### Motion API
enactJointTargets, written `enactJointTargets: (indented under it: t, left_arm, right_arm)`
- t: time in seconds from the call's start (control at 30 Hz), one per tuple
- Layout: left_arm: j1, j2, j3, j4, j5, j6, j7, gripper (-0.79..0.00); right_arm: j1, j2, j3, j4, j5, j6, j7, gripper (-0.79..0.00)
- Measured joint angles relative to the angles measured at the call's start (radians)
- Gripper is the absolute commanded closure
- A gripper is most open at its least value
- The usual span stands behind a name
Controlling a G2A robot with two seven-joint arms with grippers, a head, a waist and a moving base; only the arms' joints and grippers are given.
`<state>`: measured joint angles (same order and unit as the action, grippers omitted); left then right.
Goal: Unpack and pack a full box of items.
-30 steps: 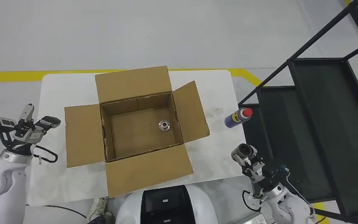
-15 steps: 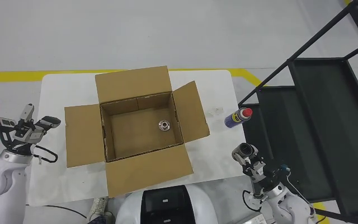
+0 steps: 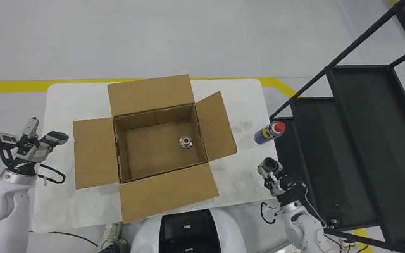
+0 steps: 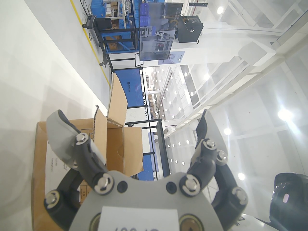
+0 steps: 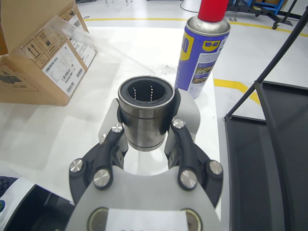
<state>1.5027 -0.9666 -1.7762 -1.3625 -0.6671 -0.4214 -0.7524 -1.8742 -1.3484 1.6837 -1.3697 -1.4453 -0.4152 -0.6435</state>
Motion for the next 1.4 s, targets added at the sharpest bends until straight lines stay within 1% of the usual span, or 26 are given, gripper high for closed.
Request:
enactJointTargets:
  t: [0.2, 0.47, 0.67, 1.17, 1.27, 1.3, 1.33, 1.37, 1.4]
  left_arm:
    - [0.000, 0.000, 0.000, 0.000, 0.000, 0.000, 0.000, -0.785]
    - [0.000, 0.000, 0.000, 0.000, 0.000, 0.000, 0.000, -0.785]
    - [0.000, 0.000, 0.000, 0.000, 0.000, 0.000, 0.000, -0.785]
    - [0.000, 0.000, 0.000, 0.000, 0.000, 0.000, 0.000, -0.785]
    - [0.000, 0.000, 0.000, 0.000, 0.000, 0.000, 0.000, -0.785]
    - [0.000, 0.000, 0.000, 0.000, 0.000, 0.000, 0.000, -0.785]
    - [0.000, 0.000, 0.000, 0.000, 0.000, 0.000, 0.000, -0.785]
    - [0.000, 0.000, 0.000, 0.000, 0.000, 0.000, 0.000, -0.785]
    - [0.000, 0.000, 0.000, 0.000, 0.000, 0.000, 0.000, -0.785]
  right_arm:
    - [0.097, -0.001, -0.043, 0.151, -0.033, 0.044, -0.087, 0.000]
    - [0.226, -0.002, -0.081, 0.319, -0.020, 0.063, -0.128, 0.000]
    - [0.281, -0.002, -0.094, 0.392, -0.003, 0.079, -0.152, 0.000]
    - [0.375, -0.002, -0.119, 0.525, 0.033, 0.129, -0.154, 0.000]
    - [0.384, -0.002, -0.124, 0.539, 0.038, 0.136, -0.158, -0.234]
    - [0.386, -0.002, -0.126, 0.543, 0.038, 0.137, -0.159, -0.360]
    - [0.387, -0.001, -0.127, 0.546, 0.038, 0.138, -0.159, -0.585]
    - [0.388, -0.001, -0.129, 0.551, 0.038, 0.138, -0.161, -0.782]
    - [0.389, -0.001, -0.131, 0.553, 0.038, 0.140, -0.163, -0.785]
